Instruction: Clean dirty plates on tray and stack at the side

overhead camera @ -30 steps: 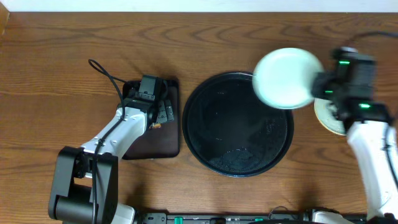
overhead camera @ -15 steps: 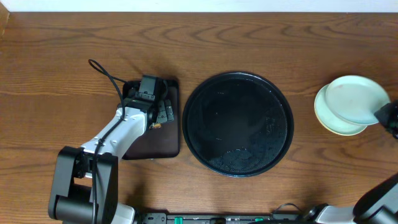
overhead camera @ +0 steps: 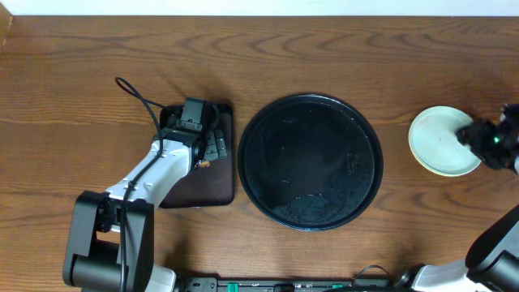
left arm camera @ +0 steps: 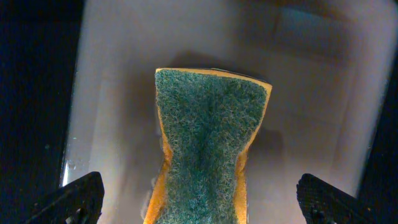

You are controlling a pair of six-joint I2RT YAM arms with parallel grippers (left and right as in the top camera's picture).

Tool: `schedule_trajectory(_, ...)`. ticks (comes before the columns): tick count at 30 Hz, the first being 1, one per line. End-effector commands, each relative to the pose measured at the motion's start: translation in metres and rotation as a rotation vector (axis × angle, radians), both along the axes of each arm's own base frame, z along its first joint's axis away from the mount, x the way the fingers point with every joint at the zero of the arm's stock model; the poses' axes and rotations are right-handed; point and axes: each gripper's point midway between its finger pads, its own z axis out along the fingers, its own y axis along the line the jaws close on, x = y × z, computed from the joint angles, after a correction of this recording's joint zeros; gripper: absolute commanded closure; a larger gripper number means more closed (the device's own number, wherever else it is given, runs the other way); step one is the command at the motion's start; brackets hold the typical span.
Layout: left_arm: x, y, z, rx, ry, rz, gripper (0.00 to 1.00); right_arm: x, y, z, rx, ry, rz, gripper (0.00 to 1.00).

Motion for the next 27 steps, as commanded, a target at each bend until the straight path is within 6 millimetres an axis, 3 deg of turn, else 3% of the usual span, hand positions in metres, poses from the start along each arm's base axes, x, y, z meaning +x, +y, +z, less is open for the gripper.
schedule_trajectory(1,-0.003,0.004,-0.003,0.012,0.011,0.013,0.01,0.031,0.059,0.048,-0.062,-0.114,0.296,0.35)
schedule_trajectory(3,-0.003,0.004,-0.003,0.012,0.011,0.013,0.01,0.036,0.084,0.045,-0.115,-0.081,0.371,0.21)
schedule_trajectory(4,-0.003,0.004,-0.003,0.012,0.011,0.013,0.01,0.039,0.101,0.042,-0.145,-0.062,0.416,0.01)
schedule_trajectory(9,-0.003,0.004,-0.003,0.012,0.011,0.013,0.01,0.038,0.165,0.038,-0.150,-0.038,0.576,0.01)
schedule_trajectory(10,-0.003,0.004,-0.003,0.012,0.011,0.013,0.01,0.037,0.185,0.038,-0.149,-0.042,0.628,0.01)
schedule_trajectory(12,-0.003,0.004,-0.003,0.012,0.011,0.013,0.01,0.036,0.202,0.038,-0.149,-0.046,0.670,0.01)
schedule_trajectory(18,-0.003,0.004,-0.003,0.012,0.011,0.013,0.01,0.032,0.230,0.038,-0.148,-0.051,0.741,0.01)
schedule_trajectory(27,-0.003,0.004,-0.003,0.012,0.011,0.013,0.01,0.031,0.234,0.038,-0.147,-0.052,0.752,0.01)
